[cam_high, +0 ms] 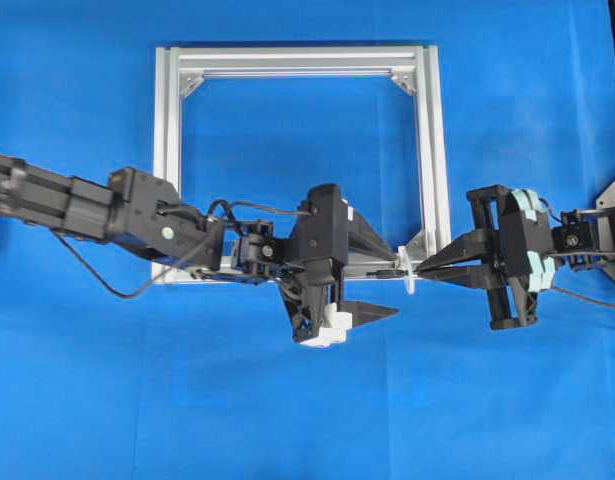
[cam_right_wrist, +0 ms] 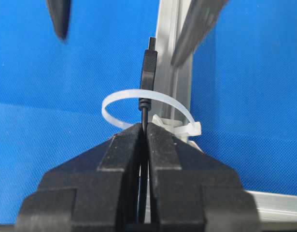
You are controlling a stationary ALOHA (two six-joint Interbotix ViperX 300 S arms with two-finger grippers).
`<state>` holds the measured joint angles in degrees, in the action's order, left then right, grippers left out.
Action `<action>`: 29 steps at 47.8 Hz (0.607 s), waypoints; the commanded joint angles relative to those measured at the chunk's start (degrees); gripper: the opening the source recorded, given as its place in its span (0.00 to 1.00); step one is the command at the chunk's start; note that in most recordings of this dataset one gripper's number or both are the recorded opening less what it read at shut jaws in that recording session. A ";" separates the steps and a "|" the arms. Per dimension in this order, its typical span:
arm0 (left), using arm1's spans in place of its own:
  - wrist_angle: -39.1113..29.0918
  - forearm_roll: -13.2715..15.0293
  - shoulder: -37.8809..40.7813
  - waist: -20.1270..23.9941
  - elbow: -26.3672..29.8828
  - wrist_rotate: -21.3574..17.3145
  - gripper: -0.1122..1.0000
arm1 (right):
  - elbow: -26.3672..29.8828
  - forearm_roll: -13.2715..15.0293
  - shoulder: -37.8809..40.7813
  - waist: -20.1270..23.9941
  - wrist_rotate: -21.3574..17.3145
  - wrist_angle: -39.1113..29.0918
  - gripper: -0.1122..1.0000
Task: Insert the wire through the string loop located on the right side.
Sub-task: 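Close the left gripper on the USB plug beyond the loop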
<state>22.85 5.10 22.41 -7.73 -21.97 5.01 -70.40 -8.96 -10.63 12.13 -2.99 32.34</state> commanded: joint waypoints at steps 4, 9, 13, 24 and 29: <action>0.79 -0.09 1.23 0.26 1.14 0.00 0.85 | 0.97 0.00 -0.35 -0.09 0.00 0.26 0.07; 1.23 -0.09 1.85 0.35 1.32 0.09 0.85 | 0.97 -0.09 -0.35 -0.09 0.00 0.26 0.07; 1.32 0.00 1.85 0.35 1.49 0.09 0.85 | 0.97 -0.09 -0.35 -0.09 0.00 0.26 0.07; 1.41 -0.09 1.85 0.35 1.49 0.09 0.85 | 0.97 -0.09 -0.35 -0.09 0.00 0.26 0.07; 1.41 -0.09 1.85 0.35 1.58 0.09 0.85 | 0.97 -0.09 -0.26 -0.09 0.00 0.26 0.07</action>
<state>23.73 5.19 25.40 -7.56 -21.71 5.10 -70.40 -8.96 -10.63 12.13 -2.99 32.34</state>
